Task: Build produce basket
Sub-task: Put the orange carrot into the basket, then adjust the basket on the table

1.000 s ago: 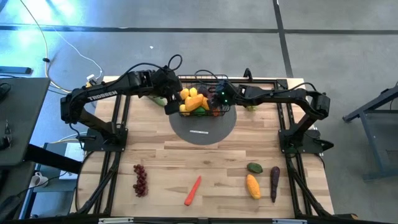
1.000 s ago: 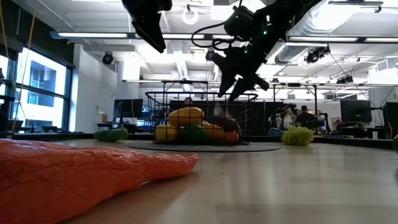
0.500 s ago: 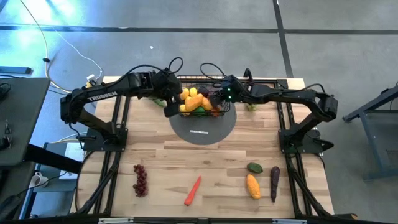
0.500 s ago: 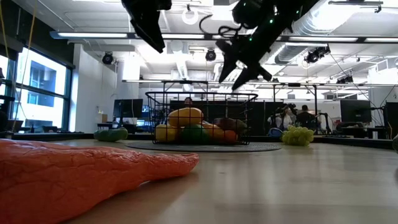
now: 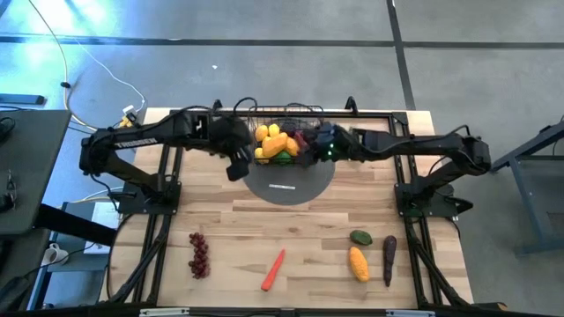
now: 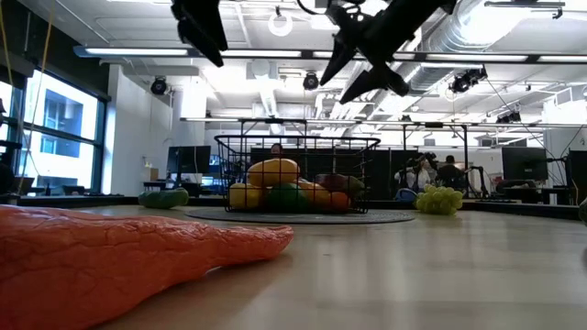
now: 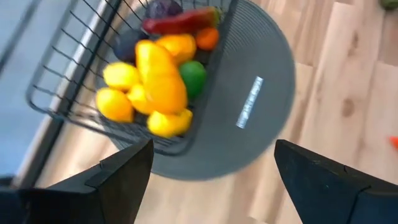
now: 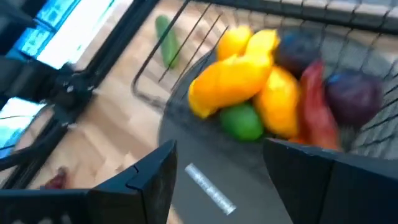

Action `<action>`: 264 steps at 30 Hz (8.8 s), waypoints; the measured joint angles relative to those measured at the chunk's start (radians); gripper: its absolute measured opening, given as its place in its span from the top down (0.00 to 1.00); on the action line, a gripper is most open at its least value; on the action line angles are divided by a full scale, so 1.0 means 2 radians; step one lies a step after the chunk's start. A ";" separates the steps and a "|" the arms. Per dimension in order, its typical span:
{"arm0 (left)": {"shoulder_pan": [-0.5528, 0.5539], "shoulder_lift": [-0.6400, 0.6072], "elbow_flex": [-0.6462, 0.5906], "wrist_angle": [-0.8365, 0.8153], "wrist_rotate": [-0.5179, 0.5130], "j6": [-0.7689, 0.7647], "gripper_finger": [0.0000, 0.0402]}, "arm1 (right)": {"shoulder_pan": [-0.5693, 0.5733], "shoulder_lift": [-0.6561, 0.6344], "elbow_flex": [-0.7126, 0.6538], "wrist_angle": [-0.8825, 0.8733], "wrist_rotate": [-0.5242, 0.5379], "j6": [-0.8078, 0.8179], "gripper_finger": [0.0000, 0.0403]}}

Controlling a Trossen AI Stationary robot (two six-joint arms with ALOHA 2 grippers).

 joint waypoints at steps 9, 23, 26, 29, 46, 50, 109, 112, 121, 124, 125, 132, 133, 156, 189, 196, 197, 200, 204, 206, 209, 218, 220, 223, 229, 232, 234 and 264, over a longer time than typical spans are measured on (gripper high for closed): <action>-0.087 0.000 0.000 -0.015 0.002 -0.104 0.19 | 0.068 -0.002 0.000 -0.068 0.000 0.057 0.45; -0.176 0.002 0.000 -0.015 -0.009 -0.229 0.19 | 0.153 -0.002 0.000 -0.154 -0.040 0.080 0.45; -0.177 0.002 0.000 -0.015 -0.009 -0.266 0.19 | 0.168 -0.002 0.000 -0.166 -0.063 0.080 0.45; -0.177 0.002 0.000 -0.015 -0.009 -0.299 0.19 | 0.187 -0.002 0.000 -0.183 -0.079 0.079 0.45; -0.177 0.002 0.000 -0.016 -0.005 -0.368 0.19 | 0.277 -0.002 0.000 -0.322 -0.092 0.080 0.45; -0.188 0.002 0.000 -0.016 -0.004 -0.414 0.19 | 0.284 -0.002 0.000 -0.322 -0.091 0.081 0.45; -0.360 0.347 0.000 0.255 0.000 -0.639 0.19 | 0.257 -0.002 -0.005 -0.313 -0.030 0.055 0.45; -0.361 0.359 0.000 0.257 0.000 -0.643 0.19 | 0.257 -0.002 -0.005 -0.313 -0.030 0.055 0.45; -0.364 0.367 0.002 0.234 -0.012 -0.641 0.21 | 0.257 -0.002 -0.005 -0.313 -0.030 0.058 0.45; -0.364 0.367 0.003 0.216 -0.015 -0.625 0.24 | 0.257 -0.002 -0.005 -0.314 -0.030 0.058 0.45; -0.364 0.367 0.002 0.213 -0.016 -0.618 0.26 | 0.257 -0.002 -0.005 -0.314 -0.030 0.058 0.45; -0.364 0.368 0.002 0.189 -0.025 -0.603 0.35 | 0.257 -0.002 -0.005 -0.314 -0.030 0.058 0.45; -0.363 0.368 0.002 0.185 -0.023 -0.603 0.36 | 0.257 -0.002 -0.005 -0.314 -0.030 0.058 0.45; -0.357 0.362 -0.001 0.168 -0.002 -0.544 0.96 | 0.257 -0.002 -0.005 -0.314 -0.026 0.065 0.45; -0.111 0.163 -0.001 0.066 -0.083 -0.199 0.96 | 0.257 -0.001 -0.005 -0.298 0.023 0.153 0.45; -0.010 0.126 -0.001 0.163 -0.061 -0.050 0.96 | 0.243 -0.001 -0.005 -0.288 0.053 0.217 0.45; 0.003 0.123 -0.001 0.182 -0.051 -0.031 0.96 | 0.240 -0.001 -0.005 -0.288 0.053 0.224 0.45; 0.040 0.120 0.000 0.241 -0.021 0.024 0.96 | 0.231 -0.001 -0.005 -0.289 0.053 0.246 0.45; 0.072 0.120 0.000 0.313 0.007 0.101 0.96 | 0.221 -0.001 -0.005 -0.288 0.054 0.259 0.45; 0.082 0.120 0.000 0.342 0.020 0.128 0.96 | 0.217 -0.001 -0.005 -0.288 0.056 0.271 0.45; 0.096 0.120 0.000 0.372 0.054 0.179 0.96 | 0.212 -0.001 -0.005 -0.288 0.061 0.285 0.45; 0.123 0.156 0.000 0.416 0.195 0.336 0.96 | 0.201 -0.001 -0.005 -0.288 0.091 0.304 0.45; 0.127 0.171 0.000 0.415 0.211 0.374 0.96 | 0.201 -0.001 -0.005 -0.287 0.092 0.304 0.45; 0.129 0.198 0.000 0.420 0.212 0.424 0.94 | 0.200 -0.001 -0.005 -0.286 0.093 0.304 0.45; 0.129 0.248 0.000 0.417 0.211 0.503 0.90 | 0.200 -0.001 -0.005 -0.273 0.094 0.304 0.45; 0.129 0.264 0.000 0.420 0.205 0.529 0.88 | 0.200 -0.001 -0.005 -0.268 0.094 0.304 0.45; 0.128 0.270 0.000 0.423 0.201 0.527 0.86 | 0.200 -0.001 -0.005 -0.265 0.094 0.304 0.45; 0.084 0.266 0.037 0.392 0.015 0.445 0.55 | 0.200 -0.001 -0.005 -0.262 0.064 0.310 0.45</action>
